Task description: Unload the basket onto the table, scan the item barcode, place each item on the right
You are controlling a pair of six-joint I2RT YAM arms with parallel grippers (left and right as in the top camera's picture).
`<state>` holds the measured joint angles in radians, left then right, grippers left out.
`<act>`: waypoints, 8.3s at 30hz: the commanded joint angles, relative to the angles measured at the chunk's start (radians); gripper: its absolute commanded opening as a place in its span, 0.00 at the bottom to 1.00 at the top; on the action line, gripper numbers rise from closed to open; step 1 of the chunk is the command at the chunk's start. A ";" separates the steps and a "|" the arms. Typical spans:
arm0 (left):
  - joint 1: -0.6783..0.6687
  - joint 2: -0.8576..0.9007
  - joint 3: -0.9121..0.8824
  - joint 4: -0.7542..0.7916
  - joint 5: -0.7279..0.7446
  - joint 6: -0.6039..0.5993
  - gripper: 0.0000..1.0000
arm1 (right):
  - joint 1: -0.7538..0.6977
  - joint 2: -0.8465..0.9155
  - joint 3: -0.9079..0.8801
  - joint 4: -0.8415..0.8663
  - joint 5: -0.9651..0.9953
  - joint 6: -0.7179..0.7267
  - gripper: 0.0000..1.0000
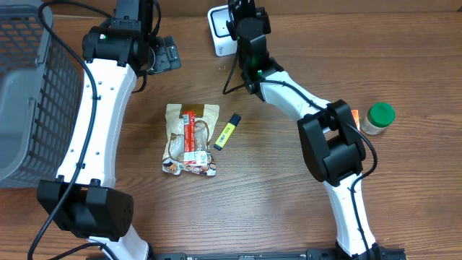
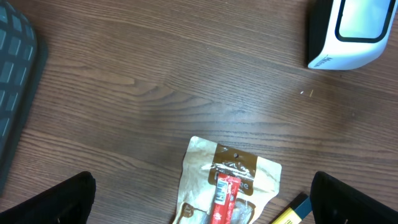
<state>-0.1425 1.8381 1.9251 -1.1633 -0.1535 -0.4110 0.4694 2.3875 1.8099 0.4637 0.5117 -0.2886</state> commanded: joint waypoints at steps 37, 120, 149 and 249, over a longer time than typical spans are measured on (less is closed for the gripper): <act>-0.002 -0.026 0.021 0.000 -0.006 0.015 1.00 | 0.072 0.067 0.011 0.089 0.124 0.006 0.04; -0.002 -0.026 0.021 0.000 -0.006 0.015 1.00 | 0.153 -0.578 -0.450 -1.122 -0.577 1.036 0.55; -0.002 -0.026 0.021 0.000 -0.006 0.015 1.00 | 0.296 -0.377 -0.510 -0.927 -0.120 1.236 0.46; -0.002 -0.026 0.021 0.000 -0.006 0.015 1.00 | 0.217 -0.563 -0.751 -1.076 -0.558 1.210 0.04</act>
<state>-0.1425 1.8381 1.9251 -1.1633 -0.1535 -0.4110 0.6765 1.8446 1.0740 -0.6495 -0.0692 0.8692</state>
